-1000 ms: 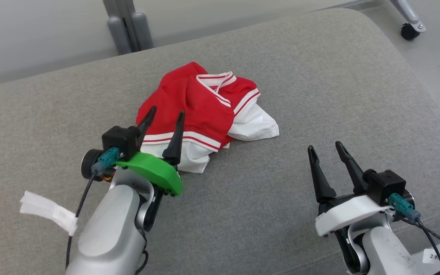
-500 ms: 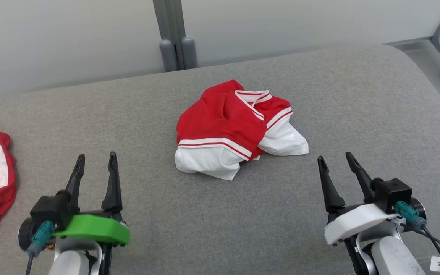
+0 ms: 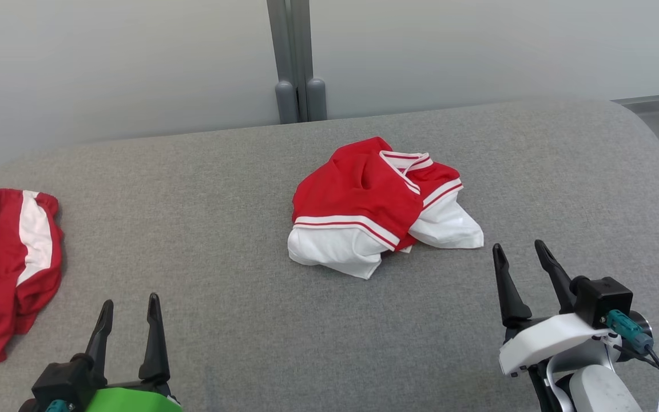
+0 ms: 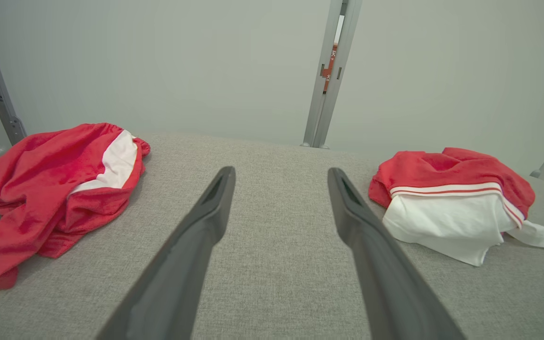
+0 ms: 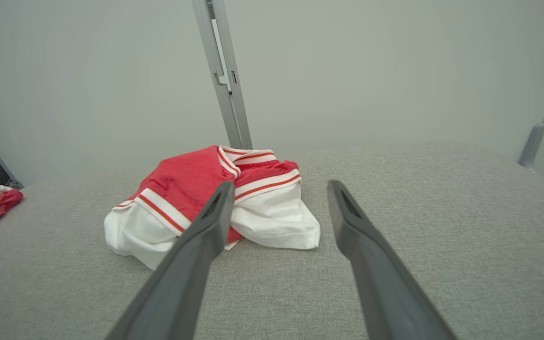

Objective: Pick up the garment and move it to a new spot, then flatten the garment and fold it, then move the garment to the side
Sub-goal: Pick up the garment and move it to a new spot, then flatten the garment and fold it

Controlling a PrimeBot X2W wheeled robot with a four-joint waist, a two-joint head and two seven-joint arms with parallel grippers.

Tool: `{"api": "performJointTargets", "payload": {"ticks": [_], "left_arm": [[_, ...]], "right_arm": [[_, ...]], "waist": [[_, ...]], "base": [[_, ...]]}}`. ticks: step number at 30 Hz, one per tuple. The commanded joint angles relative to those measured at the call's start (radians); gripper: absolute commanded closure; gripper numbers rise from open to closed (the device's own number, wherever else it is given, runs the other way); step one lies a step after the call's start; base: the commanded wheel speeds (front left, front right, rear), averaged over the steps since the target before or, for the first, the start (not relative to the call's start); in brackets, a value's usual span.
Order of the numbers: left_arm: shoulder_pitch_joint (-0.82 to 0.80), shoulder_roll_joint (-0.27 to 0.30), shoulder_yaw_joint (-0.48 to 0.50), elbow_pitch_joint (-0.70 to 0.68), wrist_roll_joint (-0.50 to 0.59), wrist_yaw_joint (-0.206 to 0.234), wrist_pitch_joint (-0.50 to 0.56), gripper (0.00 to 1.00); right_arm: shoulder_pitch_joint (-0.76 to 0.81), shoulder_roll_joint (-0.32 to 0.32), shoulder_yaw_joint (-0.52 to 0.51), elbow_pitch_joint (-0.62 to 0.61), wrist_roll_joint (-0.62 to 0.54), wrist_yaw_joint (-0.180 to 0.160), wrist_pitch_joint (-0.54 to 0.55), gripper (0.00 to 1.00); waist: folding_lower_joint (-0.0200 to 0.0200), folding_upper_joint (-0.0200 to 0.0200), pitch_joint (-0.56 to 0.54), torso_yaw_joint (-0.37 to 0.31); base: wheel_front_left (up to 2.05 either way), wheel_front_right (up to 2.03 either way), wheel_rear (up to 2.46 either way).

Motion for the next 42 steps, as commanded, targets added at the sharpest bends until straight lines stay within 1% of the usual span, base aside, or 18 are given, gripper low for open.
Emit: {"api": "performJointTargets", "payload": {"ticks": [1,15,18,20,22,25,28,31,34,39,42], "left_arm": [[0.019,-0.004,0.008,-0.004,0.008,-0.005,-0.001,0.0],[0.011,-0.031,0.025,0.003,0.04,-0.028,-0.001,0.0],[-0.009,-0.035,0.022,0.008,0.049,-0.035,-0.001,0.0],[-0.027,-0.038,0.019,0.01,0.054,-0.038,-0.001,0.0],[-0.041,-0.039,0.017,0.011,0.059,-0.042,-0.001,0.0],[-0.061,-0.04,0.011,0.013,0.057,-0.044,-0.001,0.0],[-0.085,-0.04,0.005,0.015,0.057,-0.051,-0.001,0.0],[-0.102,-0.042,-0.005,0.014,0.06,-0.054,-0.001,0.0],[-0.116,-0.042,-0.012,0.014,0.064,-0.055,-0.001,0.0],[-0.133,-0.044,-0.023,0.016,0.069,-0.058,-0.001,0.0],[-0.138,-0.045,-0.028,0.019,0.068,-0.06,-0.001,0.0]], "right_arm": [[0.008,-0.002,-0.004,0.002,0.003,0.0,-0.001,0.0],[-0.007,-0.002,-0.002,-0.001,0.008,0.0,-0.004,0.0],[-0.058,-0.001,0.033,0.006,0.044,0.0,0.038,0.0],[-0.122,-0.002,0.082,0.051,0.105,0.0,0.121,0.0],[-0.174,-0.002,0.114,0.099,0.132,0.0,0.181,0.0],[-0.248,-0.002,0.155,0.184,0.197,0.0,0.239,0.0],[-0.321,-0.003,0.18,0.281,0.274,0.0,0.259,0.0],[-0.383,-0.002,0.18,0.378,0.359,0.0,0.252,0.0],[-0.45,-0.001,0.216,0.467,0.431,0.0,0.229,0.0],[-0.533,-0.003,0.296,0.578,0.485,0.0,0.177,0.0],[-0.567,-0.002,0.342,0.612,0.514,0.0,0.129,0.0]], "waist": [[0.0,0.0,0.0,0.001],[0.0,0.0,0.013,0.0],[0.0,0.0,0.024,0.006],[0.0,0.0,0.035,0.014],[0.0,0.0,0.048,0.021],[0.0,0.0,0.066,0.034],[0.0,0.0,0.087,0.052],[0.0,0.0,0.105,0.068],[0.0,0.0,0.123,0.081],[0.0,0.0,0.139,0.099],[0.0,0.0,0.14,0.105]], "base": [[0.0,0.0,0.0],[0.0,0.0,0.0],[0.0,0.0,0.0],[0.0,0.0,0.0],[0.0,0.0,0.0],[0.0,0.0,0.0],[0.0,0.0,0.0],[0.0,0.0,0.0],[0.0,0.0,0.0],[0.0,0.0,0.0],[0.0,0.0,0.0]]}}
